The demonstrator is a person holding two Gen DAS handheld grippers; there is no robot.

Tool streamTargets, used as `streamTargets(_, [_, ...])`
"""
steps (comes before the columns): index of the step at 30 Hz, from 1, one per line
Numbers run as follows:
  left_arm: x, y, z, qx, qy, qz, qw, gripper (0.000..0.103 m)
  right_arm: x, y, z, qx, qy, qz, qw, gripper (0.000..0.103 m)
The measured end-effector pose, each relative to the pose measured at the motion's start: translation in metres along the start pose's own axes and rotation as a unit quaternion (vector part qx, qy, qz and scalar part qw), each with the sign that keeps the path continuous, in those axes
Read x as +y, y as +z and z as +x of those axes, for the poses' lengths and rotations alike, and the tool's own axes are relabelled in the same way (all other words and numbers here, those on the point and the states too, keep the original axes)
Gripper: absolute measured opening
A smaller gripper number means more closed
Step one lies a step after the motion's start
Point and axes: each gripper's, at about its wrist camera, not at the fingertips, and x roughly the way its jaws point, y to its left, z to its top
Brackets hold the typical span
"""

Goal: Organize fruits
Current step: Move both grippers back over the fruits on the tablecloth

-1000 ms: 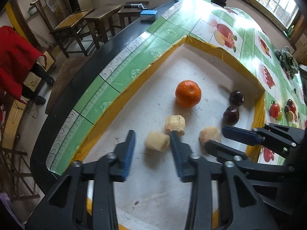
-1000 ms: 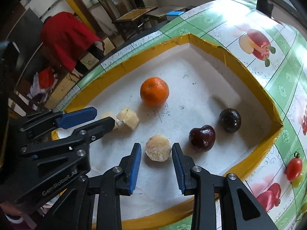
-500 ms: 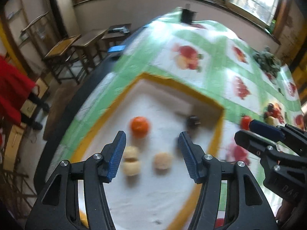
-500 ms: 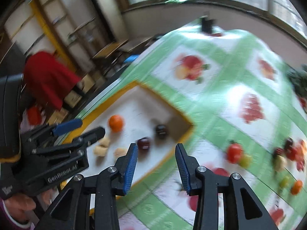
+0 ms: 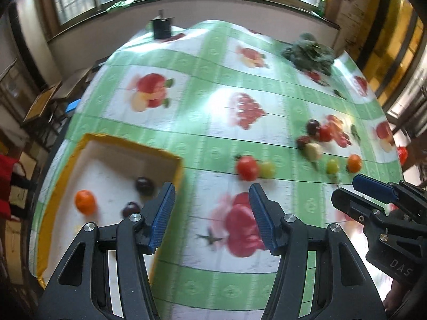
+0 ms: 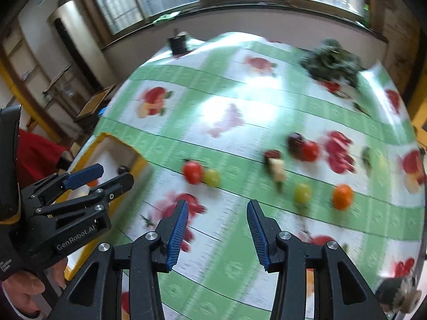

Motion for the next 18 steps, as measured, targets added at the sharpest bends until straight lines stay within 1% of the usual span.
streamTargets(4, [-0.021,0.002,0.005,0.003,-0.004,0.016,0.9999,0.058,-0.025,-0.008,-0.007,0.003,-0.007,0.018,1.000,0.044])
streamTargets(8, [-0.031,0.003,0.010,0.007,-0.007,0.019,0.9998,0.058,-0.041,-0.013,-0.009,0.007,-0.010,0.024,1.000,0.044])
streamTargets(10, [-0.032,0.003,0.015,0.015,-0.014,0.017,0.9997,0.058,-0.045,-0.015,-0.008,0.008,-0.009,0.023,1.000,0.044])
streamTargets(14, [-0.025,0.001,0.030,0.039,-0.044,-0.002,0.9983,0.058,-0.052,-0.018,-0.003,0.014,0.000,0.027,1.000,0.044])
streamTargets(18, [-0.022,0.003,0.043,0.049,-0.058,-0.007,0.9971,0.058,-0.056,-0.020,0.003,0.021,0.007,0.025,0.999,0.044])
